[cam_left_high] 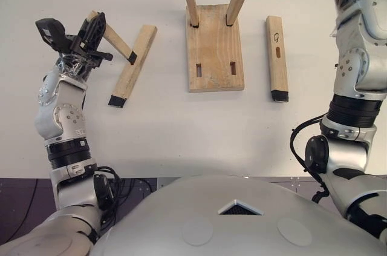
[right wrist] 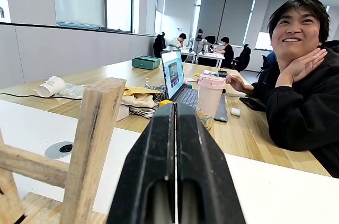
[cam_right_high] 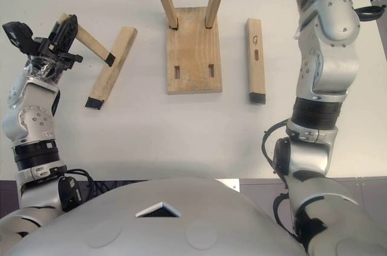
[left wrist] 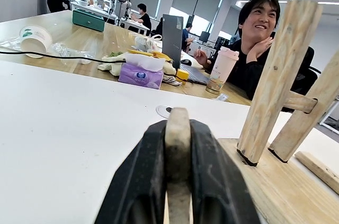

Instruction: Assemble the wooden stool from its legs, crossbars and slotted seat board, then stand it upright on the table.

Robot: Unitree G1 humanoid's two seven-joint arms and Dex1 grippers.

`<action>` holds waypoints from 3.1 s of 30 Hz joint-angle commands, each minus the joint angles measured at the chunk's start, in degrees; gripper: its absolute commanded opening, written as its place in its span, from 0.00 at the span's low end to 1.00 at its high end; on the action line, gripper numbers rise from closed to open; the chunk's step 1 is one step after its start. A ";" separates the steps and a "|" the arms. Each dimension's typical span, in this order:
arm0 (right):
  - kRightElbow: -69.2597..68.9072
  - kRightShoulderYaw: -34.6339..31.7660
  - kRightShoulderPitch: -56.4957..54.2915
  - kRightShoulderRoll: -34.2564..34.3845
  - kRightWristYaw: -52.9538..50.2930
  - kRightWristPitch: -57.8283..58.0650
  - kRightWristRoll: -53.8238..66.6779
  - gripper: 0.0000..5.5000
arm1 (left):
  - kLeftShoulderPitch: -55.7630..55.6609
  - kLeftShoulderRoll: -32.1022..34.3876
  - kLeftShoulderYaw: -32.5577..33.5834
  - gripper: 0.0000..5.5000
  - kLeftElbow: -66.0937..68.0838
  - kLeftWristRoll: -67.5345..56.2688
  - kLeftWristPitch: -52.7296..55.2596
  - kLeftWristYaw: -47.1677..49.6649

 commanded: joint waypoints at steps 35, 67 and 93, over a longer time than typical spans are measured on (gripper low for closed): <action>5.01 5.86 -1.31 0.79 1.59 -4.33 -3.02 0.00 | -16.07 4.76 -14.35 0.38 36.48 22.44 -10.43 3.48; 20.01 -8.03 -20.36 -6.72 17.94 6.65 18.18 0.24 | -25.58 5.99 0.09 0.36 -6.98 -0.72 20.41 7.07; 32.95 -17.63 -38.00 -14.67 39.72 48.08 52.53 0.69 | -36.66 -6.03 -14.12 0.36 -23.09 -22.80 38.03 3.05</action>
